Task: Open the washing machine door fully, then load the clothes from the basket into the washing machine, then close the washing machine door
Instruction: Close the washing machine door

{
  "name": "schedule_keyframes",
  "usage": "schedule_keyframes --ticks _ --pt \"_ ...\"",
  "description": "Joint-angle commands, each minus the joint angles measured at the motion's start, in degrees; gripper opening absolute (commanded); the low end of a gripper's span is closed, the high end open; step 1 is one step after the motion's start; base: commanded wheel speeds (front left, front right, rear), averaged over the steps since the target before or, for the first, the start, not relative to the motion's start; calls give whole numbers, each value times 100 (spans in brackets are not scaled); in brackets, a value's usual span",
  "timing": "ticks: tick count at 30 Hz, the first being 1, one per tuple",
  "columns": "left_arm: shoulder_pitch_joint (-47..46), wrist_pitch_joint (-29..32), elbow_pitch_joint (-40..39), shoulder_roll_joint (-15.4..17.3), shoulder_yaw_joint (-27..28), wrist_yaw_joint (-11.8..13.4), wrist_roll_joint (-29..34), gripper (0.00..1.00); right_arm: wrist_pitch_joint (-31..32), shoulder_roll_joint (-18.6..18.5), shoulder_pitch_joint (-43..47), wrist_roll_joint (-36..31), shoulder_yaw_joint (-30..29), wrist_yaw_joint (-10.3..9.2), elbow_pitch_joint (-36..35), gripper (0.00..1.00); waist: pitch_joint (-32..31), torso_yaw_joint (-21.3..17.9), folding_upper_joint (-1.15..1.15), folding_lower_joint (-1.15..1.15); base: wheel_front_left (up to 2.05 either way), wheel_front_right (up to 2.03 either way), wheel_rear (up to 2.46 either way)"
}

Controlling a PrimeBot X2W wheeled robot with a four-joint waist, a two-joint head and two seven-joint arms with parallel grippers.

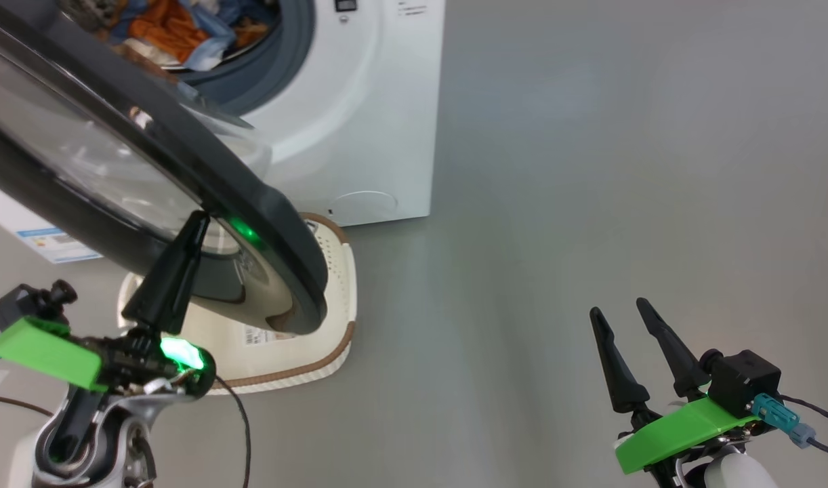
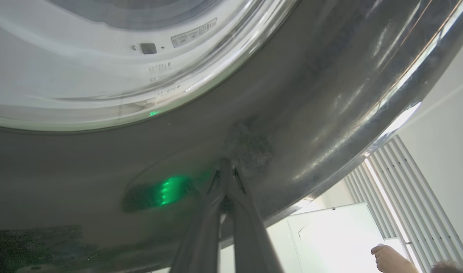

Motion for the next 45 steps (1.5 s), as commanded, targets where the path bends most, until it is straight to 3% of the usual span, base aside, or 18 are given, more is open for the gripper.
schedule_keyframes --ticks 1,12,19,45 --pt "-277 -111 -18 90 89 -81 18 0 -64 -1 -143 37 165 9 -100 100 59 -208 0 0 0 0 0" --pt "-992 -887 519 90 74 -126 66 0 -112 40 -269 101 258 9 21 100 146 -612 0 0 0 0 0" --pt "-1077 -1163 565 90 81 -127 164 0 -133 49 -332 119 242 9 72 100 123 -640 0 0 0 0 0" --pt "906 -2286 -388 90 222 -128 1103 0 -153 181 -74 80 126 9 178 100 -690 -112 0 0 0 0 0"
